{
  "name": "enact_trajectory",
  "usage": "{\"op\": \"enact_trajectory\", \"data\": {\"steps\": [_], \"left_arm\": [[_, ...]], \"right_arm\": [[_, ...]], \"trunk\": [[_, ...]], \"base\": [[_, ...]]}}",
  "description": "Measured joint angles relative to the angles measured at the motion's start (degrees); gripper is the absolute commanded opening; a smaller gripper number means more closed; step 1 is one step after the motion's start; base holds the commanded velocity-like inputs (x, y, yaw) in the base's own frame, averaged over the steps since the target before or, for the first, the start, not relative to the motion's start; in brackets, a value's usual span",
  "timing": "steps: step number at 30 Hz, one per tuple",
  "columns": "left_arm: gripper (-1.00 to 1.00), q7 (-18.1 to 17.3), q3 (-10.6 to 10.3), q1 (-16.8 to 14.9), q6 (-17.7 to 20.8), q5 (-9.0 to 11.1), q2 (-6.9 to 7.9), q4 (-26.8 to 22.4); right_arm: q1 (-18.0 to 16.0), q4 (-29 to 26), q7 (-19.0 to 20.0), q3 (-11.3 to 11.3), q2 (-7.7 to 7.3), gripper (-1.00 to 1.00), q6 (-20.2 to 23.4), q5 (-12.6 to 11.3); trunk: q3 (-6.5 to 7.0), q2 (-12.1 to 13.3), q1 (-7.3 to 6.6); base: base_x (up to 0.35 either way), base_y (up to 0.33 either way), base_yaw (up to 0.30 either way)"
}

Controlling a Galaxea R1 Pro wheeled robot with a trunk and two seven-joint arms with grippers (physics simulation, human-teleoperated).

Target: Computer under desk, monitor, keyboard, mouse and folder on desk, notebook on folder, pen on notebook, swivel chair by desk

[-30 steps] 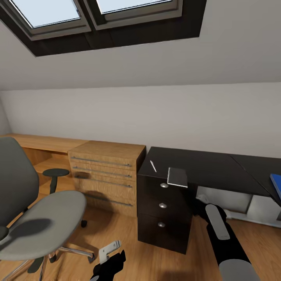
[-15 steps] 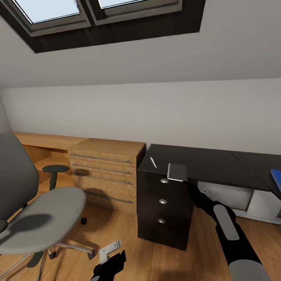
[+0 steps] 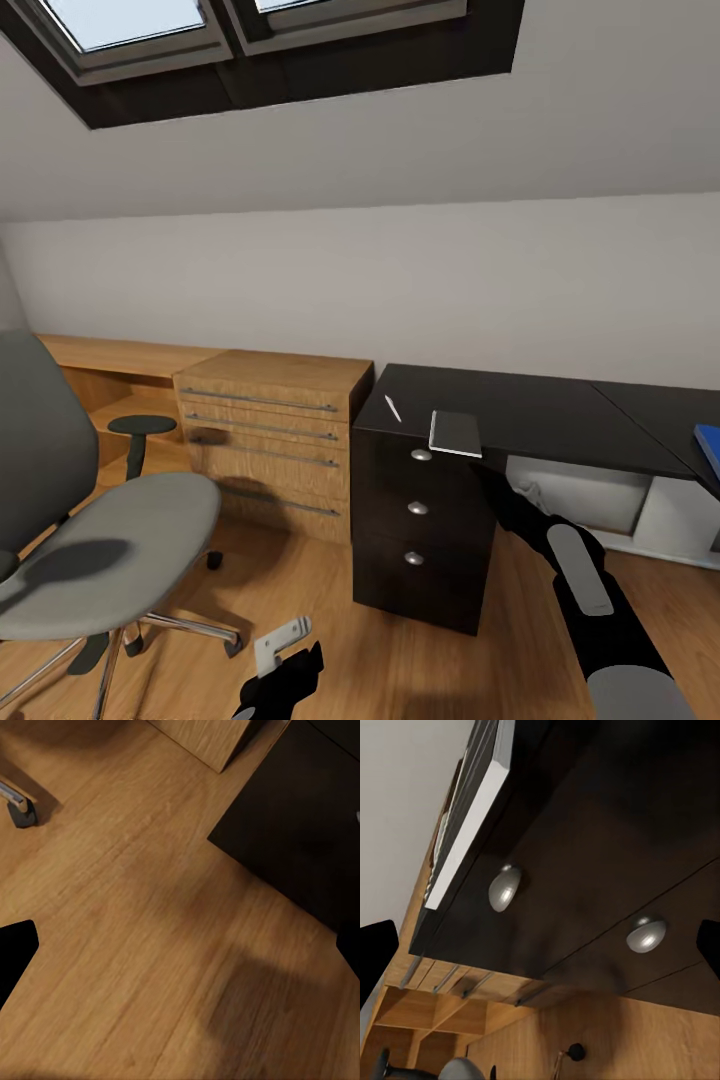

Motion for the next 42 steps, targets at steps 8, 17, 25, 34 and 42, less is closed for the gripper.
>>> {"op": "enact_trajectory", "data": {"steps": [8, 17, 25, 34, 42], "left_arm": [[1.00, -0.1, 0.0, 0.0, 0.0, 0.0, 0.07, -0.1], [1.00, -0.1, 0.0, 0.0, 0.0, 0.0, 0.14, -0.1], [1.00, -0.1, 0.0, 0.0, 0.0, 0.0, 0.17, -0.1], [1.00, -0.1, 0.0, 0.0, 0.0, 0.0, 0.18, 0.0], [1.00, -0.2, 0.0, 0.0, 0.0, 0.1, 0.18, 0.1]], "right_arm": [[0.0, 0.2, -0.1, 0.1, 0.22, 1.00, -0.3, 0.1], [0.0, 0.2, -0.3, 0.0, 0.35, 1.00, -0.4, 0.0], [0.0, 0.2, -0.3, 0.0, 0.35, 1.00, -0.6, 0.0], [0.0, 0.2, -0.2, 0.0, 0.35, 1.00, -0.8, 0.0], [0.0, 0.1, -0.1, -0.2, 0.35, 1.00, 0.0, -0.3]], "trunk": [[0.00, 0.0, 0.00], [-0.40, 0.0, 0.00], [-1.10, 0.0, 0.00], [-1.68, 0.0, 0.00], [-1.69, 0.0, 0.00]], "base": [[0.000, 0.000, 0.000], [0.000, 0.000, 0.000], [0.000, 0.000, 0.000], [0.000, 0.000, 0.000], [0.000, 0.000, 0.000]]}}
